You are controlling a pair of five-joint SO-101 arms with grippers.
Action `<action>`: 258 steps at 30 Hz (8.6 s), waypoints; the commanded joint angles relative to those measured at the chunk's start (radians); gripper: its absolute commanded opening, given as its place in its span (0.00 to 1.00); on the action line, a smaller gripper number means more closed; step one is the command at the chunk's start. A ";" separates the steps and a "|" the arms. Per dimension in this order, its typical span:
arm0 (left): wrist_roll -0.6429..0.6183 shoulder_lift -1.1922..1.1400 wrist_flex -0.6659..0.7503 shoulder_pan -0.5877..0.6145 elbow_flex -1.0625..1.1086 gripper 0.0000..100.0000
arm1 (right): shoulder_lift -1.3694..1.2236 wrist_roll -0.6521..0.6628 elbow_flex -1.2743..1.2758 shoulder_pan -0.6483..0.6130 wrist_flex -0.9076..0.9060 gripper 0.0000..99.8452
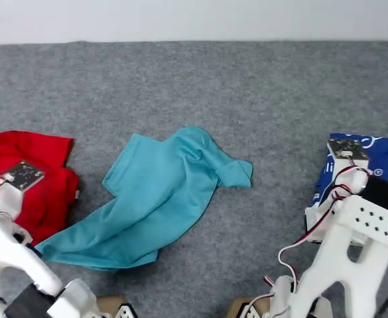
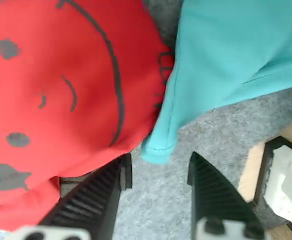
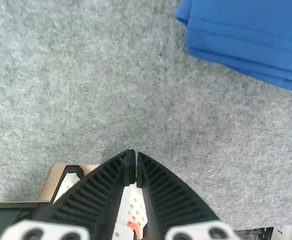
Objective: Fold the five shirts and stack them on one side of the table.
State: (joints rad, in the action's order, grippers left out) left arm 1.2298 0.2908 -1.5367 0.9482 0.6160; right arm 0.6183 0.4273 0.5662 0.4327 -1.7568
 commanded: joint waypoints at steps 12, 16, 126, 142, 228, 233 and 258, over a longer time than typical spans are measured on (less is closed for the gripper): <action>-0.009 0.028 0.215 -0.032 0.208 0.19 | 0.022 -0.008 -0.005 -0.008 -0.036 0.01; -0.023 0.029 0.262 -0.029 0.216 0.19 | 0.022 -0.008 -0.005 -0.008 -0.036 0.01; -0.080 0.038 -0.034 -0.035 0.005 0.00 | -1.550 0.046 -1.651 -0.944 -0.042 0.01; -0.080 0.038 -0.037 -0.101 -0.019 0.00 | -1.448 -0.170 -1.433 -0.975 0.203 0.23; -0.600 0.038 -0.219 -0.858 -1.233 0.00 | -0.587 0.175 -2.197 -0.390 0.113 0.01; -0.506 0.038 -0.219 -0.812 -1.236 0.00 | -0.593 0.175 -2.196 -0.329 0.148 0.01; -0.528 0.365 -0.215 -0.799 -1.365 0.00 | -0.343 0.253 -2.196 -0.320 0.119 0.01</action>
State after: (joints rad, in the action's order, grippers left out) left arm 0.7112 0.6314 -1.7346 0.1442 -0.7250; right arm 0.2501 0.6605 -1.6203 0.1013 -1.6771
